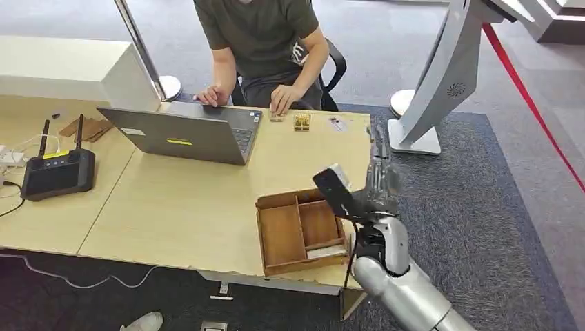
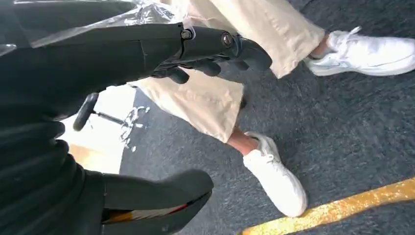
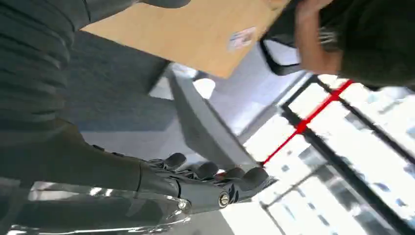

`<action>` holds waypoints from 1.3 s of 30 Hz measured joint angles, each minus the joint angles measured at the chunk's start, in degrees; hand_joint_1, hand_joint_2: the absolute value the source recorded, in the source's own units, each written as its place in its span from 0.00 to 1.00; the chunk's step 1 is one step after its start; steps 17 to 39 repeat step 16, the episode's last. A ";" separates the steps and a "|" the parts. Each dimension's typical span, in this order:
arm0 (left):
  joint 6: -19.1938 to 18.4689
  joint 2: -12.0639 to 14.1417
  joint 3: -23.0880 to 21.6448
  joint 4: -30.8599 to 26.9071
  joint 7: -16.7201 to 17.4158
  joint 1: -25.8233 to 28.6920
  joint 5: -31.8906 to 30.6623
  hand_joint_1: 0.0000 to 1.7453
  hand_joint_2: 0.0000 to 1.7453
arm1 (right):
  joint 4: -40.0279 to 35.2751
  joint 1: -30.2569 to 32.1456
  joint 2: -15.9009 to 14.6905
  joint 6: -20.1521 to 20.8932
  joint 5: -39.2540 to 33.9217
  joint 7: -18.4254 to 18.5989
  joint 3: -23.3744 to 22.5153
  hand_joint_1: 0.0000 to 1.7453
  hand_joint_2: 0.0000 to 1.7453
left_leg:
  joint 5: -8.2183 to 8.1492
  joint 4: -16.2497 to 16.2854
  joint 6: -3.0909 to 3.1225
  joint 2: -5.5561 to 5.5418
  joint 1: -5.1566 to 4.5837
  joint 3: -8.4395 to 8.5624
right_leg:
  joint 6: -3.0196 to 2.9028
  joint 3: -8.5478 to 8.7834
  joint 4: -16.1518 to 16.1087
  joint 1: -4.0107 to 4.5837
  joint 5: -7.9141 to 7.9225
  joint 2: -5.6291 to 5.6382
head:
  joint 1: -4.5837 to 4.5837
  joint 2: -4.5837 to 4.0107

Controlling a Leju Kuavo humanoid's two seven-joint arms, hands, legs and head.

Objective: Pass the card to the sensor for recognition and then transmit it.

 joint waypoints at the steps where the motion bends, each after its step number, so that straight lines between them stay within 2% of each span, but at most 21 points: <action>1: 0.00 0.00 0.53 0.07 0.39 0.30 -0.22 0.00 1.00 | 0.15 2.40 -2.09 -0.07 -3.62 -1.91 -2.64 0.00 1.00 | -0.01 0.00 0.01 -0.06 -0.01 -0.04 | 0.02 0.03 -0.02 0.00 0.01 0.00 | 0.02 0.00; 4: 0.00 0.09 2.30 0.33 1.40 0.95 -1.14 0.00 1.00 | 1.89 9.66 -6.45 -0.07 -17.57 -11.66 -10.66 0.00 1.00 | -0.11 0.00 0.13 -0.07 -0.03 -0.04 | 0.09 0.04 -0.10 -0.03 0.00 0.00 | -0.02 0.00; 7: 0.00 0.09 4.64 0.33 1.69 1.51 -0.90 0.00 1.00 | 6.92 16.18 -9.71 -0.09 -31.73 -21.21 -19.05 0.00 1.00 | -0.15 0.00 0.19 -0.29 -0.06 -0.10 | 0.25 0.08 -0.11 -0.07 -0.10 -0.21 | 0.00 0.00; 9: -0.02 0.15 5.76 0.33 1.69 1.95 0.05 0.00 1.00 | 10.24 19.34 -11.52 -0.09 -37.49 -25.16 -23.23 0.00 1.00 | -0.18 0.00 0.21 -0.25 -0.07 -0.14 | 0.25 0.07 -0.10 -0.07 -0.11 -0.20 | -0.02 0.00; 11: -0.22 0.20 7.06 0.33 1.66 2.05 1.50 0.00 1.00 | 13.31 22.34 -12.78 -0.07 -40.52 -27.47 -27.25 0.00 1.00 | -0.20 0.00 0.24 -0.24 -0.07 -0.13 | 0.25 0.07 -0.11 -0.07 -0.12 -0.19 | 0.00 0.00; 16: -1.25 0.39 9.67 0.33 1.62 2.18 3.91 0.00 1.00 | 17.86 26.95 -13.53 0.04 -41.07 -26.40 -34.83 0.00 1.00 | -0.24 -0.01 0.21 -0.13 -0.05 -0.13 | 0.26 0.08 -0.06 -0.06 -0.18 -0.10 | 0.00 0.00; 39: -1.25 0.39 9.67 0.33 1.62 2.18 3.91 0.00 1.00 | 17.86 26.95 -13.53 0.04 -41.07 -26.40 -34.83 0.00 1.00 | -0.24 -0.01 0.21 -0.13 -0.05 -0.13 | 0.26 0.08 -0.06 -0.06 -0.18 -0.10 | 0.00 0.00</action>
